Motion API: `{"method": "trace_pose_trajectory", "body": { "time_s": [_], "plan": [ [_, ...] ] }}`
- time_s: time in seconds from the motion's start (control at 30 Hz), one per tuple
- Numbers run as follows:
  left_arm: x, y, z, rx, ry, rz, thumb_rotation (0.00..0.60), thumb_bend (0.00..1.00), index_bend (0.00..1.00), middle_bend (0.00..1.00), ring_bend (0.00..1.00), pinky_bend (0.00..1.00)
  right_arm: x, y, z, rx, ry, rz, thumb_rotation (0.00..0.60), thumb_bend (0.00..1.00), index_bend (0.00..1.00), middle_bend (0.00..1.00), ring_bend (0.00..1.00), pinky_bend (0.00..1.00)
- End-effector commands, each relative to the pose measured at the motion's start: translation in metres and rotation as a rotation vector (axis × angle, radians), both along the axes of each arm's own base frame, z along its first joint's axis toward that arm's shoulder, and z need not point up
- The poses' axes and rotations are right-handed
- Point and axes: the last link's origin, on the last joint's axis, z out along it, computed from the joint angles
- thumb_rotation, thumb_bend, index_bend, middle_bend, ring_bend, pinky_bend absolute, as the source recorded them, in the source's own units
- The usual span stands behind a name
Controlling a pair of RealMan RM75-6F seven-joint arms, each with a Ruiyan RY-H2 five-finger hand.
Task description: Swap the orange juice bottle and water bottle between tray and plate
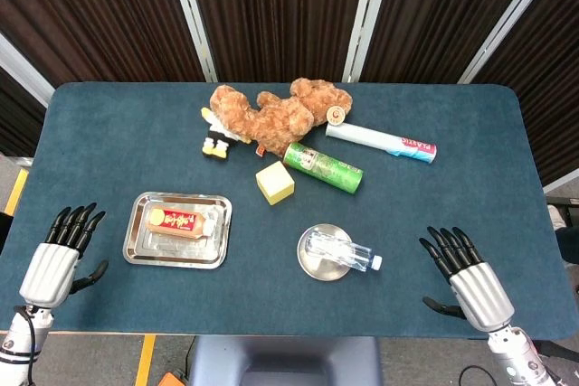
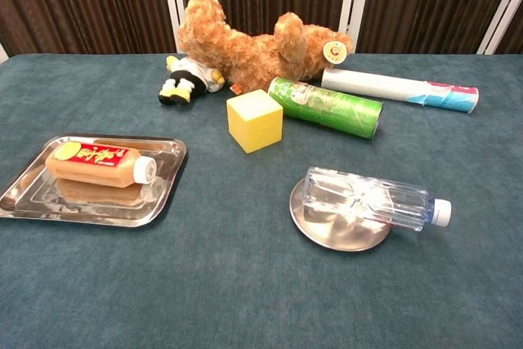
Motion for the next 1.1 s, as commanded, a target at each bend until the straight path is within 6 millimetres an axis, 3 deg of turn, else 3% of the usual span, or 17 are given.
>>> {"method": "trace_pose_trajectory", "body": {
  "time_s": [0.03,0.23,0.37,0.5,0.53,0.6,0.67,0.87,1.1],
  "plan": [
    [0.000,0.000,-0.001,-0.005,0.000,0.001,0.600,0.32,0.00,0.00,0.00,0.01,0.000,0.001,0.000,-0.001,-0.001,0.000,0.600,0.00,0.00,0.00,0.00,0.00],
    [0.004,0.002,-0.012,-0.057,0.016,-0.012,0.600,0.32,0.00,0.00,0.00,0.01,0.001,0.003,-0.001,0.017,0.002,-0.009,0.600,0.00,0.00,0.00,0.00,0.00],
    [0.015,0.023,-0.026,-0.124,0.052,-0.059,0.600,0.32,0.00,0.00,0.00,0.01,0.000,0.003,-0.001,0.020,0.004,-0.019,0.600,0.00,0.00,0.00,0.00,0.00],
    [0.016,0.030,-0.031,-0.149,0.052,-0.057,0.600,0.33,0.00,0.00,0.00,0.01,0.000,0.003,-0.001,0.022,0.006,-0.022,0.600,0.00,0.00,0.00,0.00,0.00],
    [0.017,0.038,-0.036,-0.181,0.053,-0.047,0.600,0.33,0.00,0.00,0.00,0.01,0.000,0.003,-0.002,0.026,0.011,-0.026,0.600,0.00,0.00,0.00,0.00,0.00],
    [0.027,0.072,-0.055,-0.282,0.061,-0.022,0.600,0.34,0.00,0.00,0.00,0.01,-0.001,0.001,-0.007,0.044,0.027,-0.034,0.600,0.00,0.00,0.00,0.00,0.00],
    [0.032,0.089,-0.067,-0.324,0.074,-0.011,0.600,0.34,0.00,0.00,0.00,0.02,-0.001,0.000,-0.008,0.042,0.030,-0.040,0.600,0.00,0.00,0.00,0.00,0.00],
    [0.040,0.115,-0.096,-0.386,0.090,0.014,0.600,0.34,0.00,0.00,0.00,0.02,-0.002,-0.002,-0.010,0.046,0.040,-0.048,0.600,0.00,0.00,0.00,0.00,0.00],
    [0.041,0.131,-0.112,-0.398,0.121,0.033,0.600,0.34,0.00,0.00,0.00,0.04,-0.003,-0.003,-0.007,0.033,0.035,-0.056,0.600,0.00,0.00,0.00,0.00,0.00]
  ]
}}
